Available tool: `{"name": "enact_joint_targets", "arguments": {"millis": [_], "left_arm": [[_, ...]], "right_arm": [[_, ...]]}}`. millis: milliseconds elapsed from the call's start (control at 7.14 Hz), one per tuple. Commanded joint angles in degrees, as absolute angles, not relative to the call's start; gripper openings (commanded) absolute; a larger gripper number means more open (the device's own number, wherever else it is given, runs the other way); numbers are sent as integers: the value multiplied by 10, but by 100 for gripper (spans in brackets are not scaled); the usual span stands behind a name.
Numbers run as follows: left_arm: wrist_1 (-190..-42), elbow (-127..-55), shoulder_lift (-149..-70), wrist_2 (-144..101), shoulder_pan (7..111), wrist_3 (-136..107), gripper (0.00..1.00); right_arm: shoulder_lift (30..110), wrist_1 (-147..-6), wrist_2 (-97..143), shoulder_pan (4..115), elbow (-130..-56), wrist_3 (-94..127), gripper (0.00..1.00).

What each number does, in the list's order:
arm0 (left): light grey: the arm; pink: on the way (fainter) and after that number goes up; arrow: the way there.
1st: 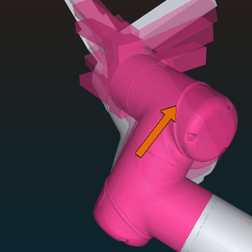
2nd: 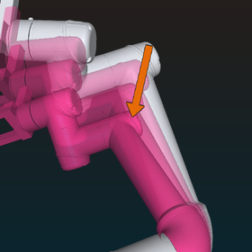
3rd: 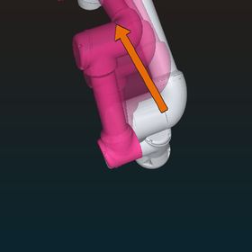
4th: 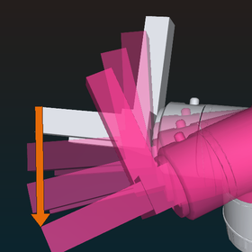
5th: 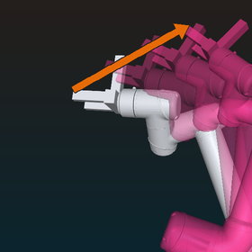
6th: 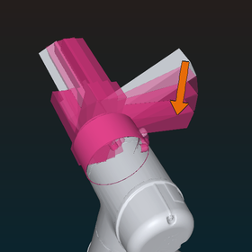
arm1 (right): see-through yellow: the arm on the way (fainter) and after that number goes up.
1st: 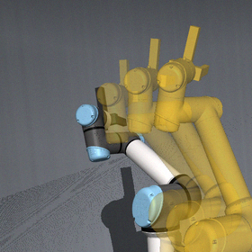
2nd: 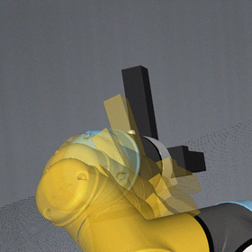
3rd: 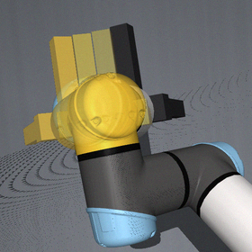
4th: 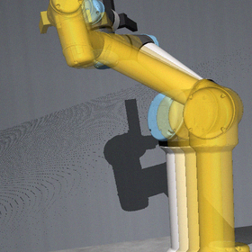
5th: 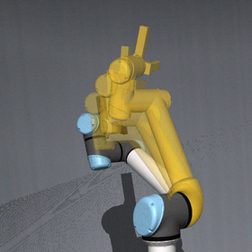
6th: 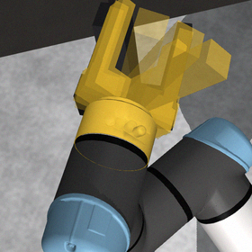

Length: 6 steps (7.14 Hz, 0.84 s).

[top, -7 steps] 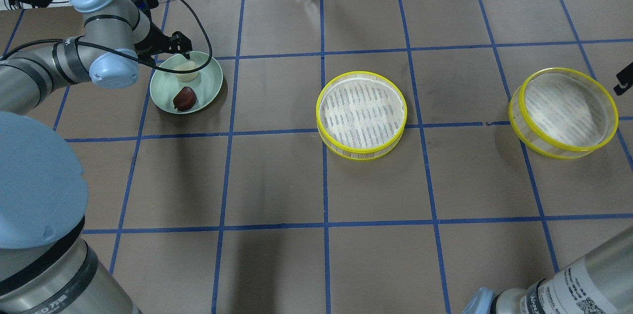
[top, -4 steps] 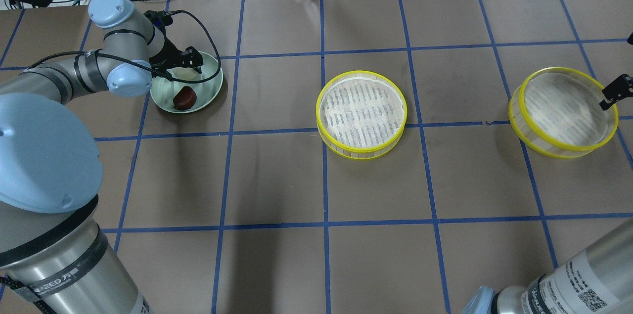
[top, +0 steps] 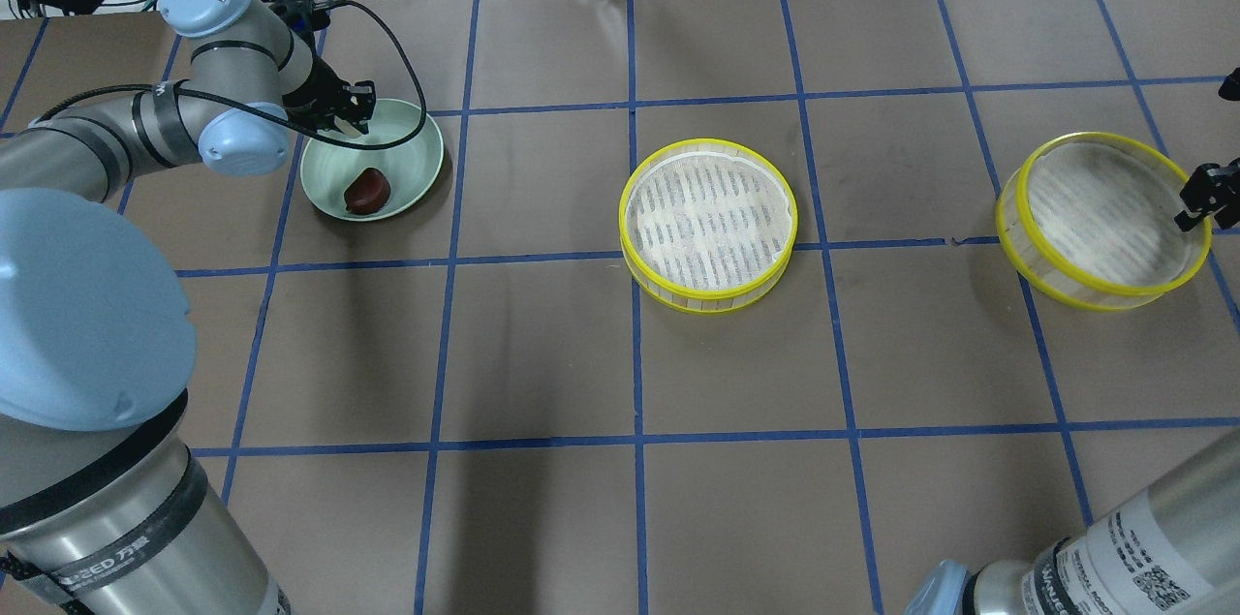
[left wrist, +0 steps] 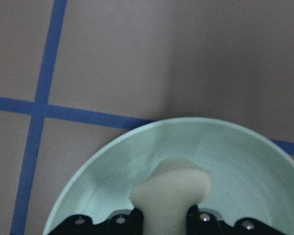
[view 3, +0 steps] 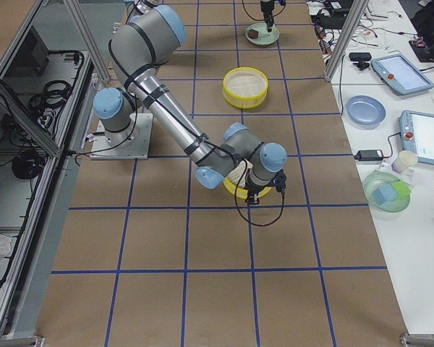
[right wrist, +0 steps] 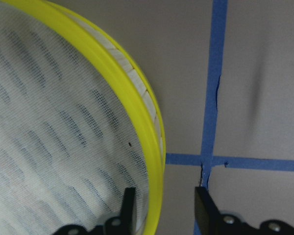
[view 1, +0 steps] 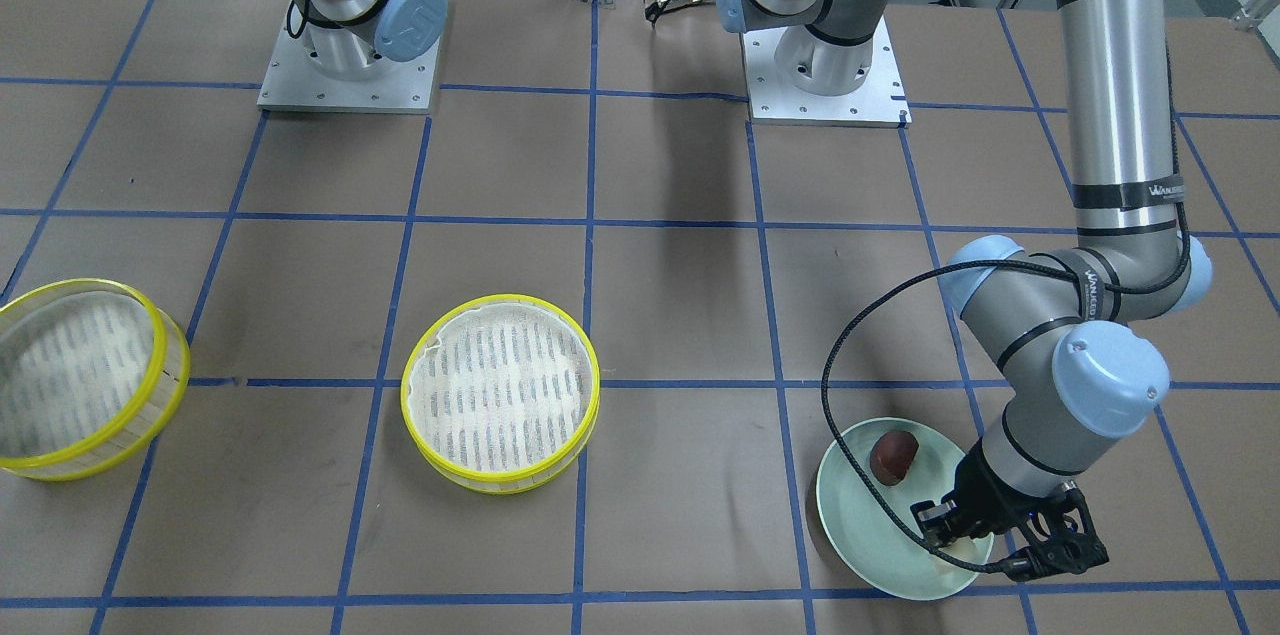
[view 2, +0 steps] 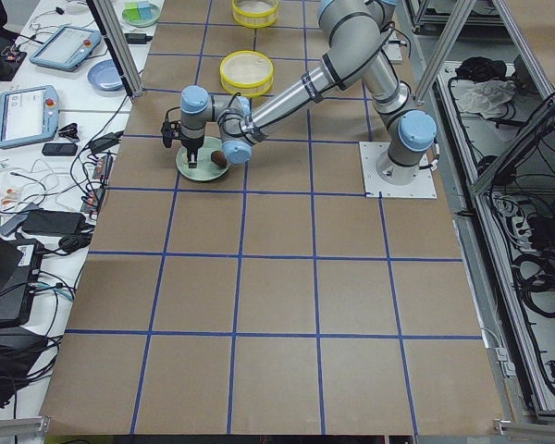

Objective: Stack buns with steamer

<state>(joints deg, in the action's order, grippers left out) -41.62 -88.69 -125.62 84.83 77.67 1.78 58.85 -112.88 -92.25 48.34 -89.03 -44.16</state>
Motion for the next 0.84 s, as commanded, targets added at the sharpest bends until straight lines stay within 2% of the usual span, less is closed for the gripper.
{"name": "enact_joint_targets", "arguments": {"millis": [0,280,700], "left_arm": [[-454,-882,-1209,849,802,-47,0],[-485,-883,-1167,846,879,-211,0],[-475,-892,-1177,770,994,-438,0]], "right_arm": [[590,-1129,-924,483,-890,-444,0],[598,-1129,-927,487,-886,-436,0],[620,-1129,-929,494,-873,-437,0]]}}
